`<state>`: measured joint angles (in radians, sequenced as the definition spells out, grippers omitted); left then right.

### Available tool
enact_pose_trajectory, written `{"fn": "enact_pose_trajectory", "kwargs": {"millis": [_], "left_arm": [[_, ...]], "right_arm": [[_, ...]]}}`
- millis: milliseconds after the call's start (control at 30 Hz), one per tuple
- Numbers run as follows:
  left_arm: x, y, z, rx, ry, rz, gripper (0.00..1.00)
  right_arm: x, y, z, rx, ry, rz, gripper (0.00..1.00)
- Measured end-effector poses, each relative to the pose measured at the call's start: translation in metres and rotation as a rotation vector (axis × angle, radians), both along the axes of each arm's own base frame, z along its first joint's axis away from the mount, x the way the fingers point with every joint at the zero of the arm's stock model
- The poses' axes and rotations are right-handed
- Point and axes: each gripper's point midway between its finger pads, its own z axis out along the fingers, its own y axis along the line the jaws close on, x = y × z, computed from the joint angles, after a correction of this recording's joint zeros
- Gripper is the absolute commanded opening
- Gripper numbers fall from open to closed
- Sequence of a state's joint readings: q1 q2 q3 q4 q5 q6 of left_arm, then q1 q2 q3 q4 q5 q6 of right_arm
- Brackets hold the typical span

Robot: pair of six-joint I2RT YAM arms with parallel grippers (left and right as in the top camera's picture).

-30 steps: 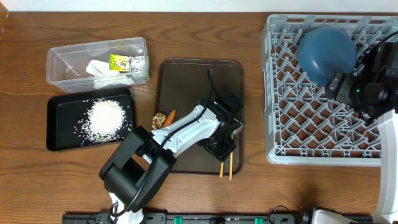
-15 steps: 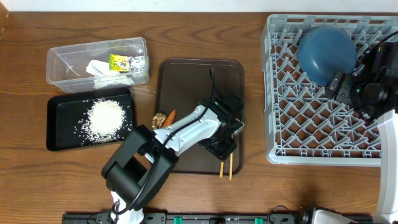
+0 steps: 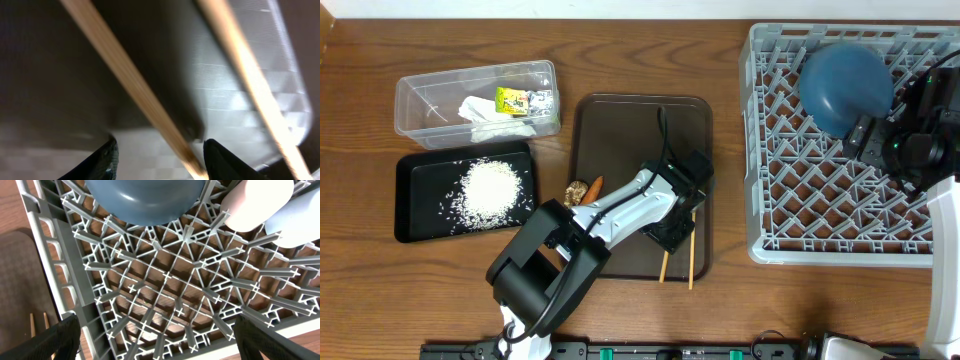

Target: Sort waste into correct bins and load items into the dishwasher rack

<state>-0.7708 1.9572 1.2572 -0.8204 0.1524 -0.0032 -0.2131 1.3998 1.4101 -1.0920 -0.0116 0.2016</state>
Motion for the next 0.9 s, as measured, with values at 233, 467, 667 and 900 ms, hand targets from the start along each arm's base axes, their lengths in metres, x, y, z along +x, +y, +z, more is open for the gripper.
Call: {"fn": "enact_pose_trajectory", "kwargs": {"millis": [233, 467, 667, 900], "left_arm": [[0.009, 0.005, -0.002, 0.033, -0.045, 0.019, 0.26], [0.012, 0.004, -0.002, 0.034, -0.060, 0.027, 0.11], [0.014, 0.006, -0.002, 0.045, -0.072, 0.029, 0.09], [0.018, 0.007, -0.002, 0.056, -0.090, 0.046, 0.06]], "right_arm": [[0.001, 0.000, 0.000, -0.001, -0.004, 0.000, 0.91], [0.001, 0.000, 0.000, -0.001, -0.004, 0.000, 0.91], [0.001, 0.000, 0.000, -0.001, -0.003, 0.000, 0.91], [0.001, 0.000, 0.000, -0.001, -0.003, 0.000, 0.91]]}}
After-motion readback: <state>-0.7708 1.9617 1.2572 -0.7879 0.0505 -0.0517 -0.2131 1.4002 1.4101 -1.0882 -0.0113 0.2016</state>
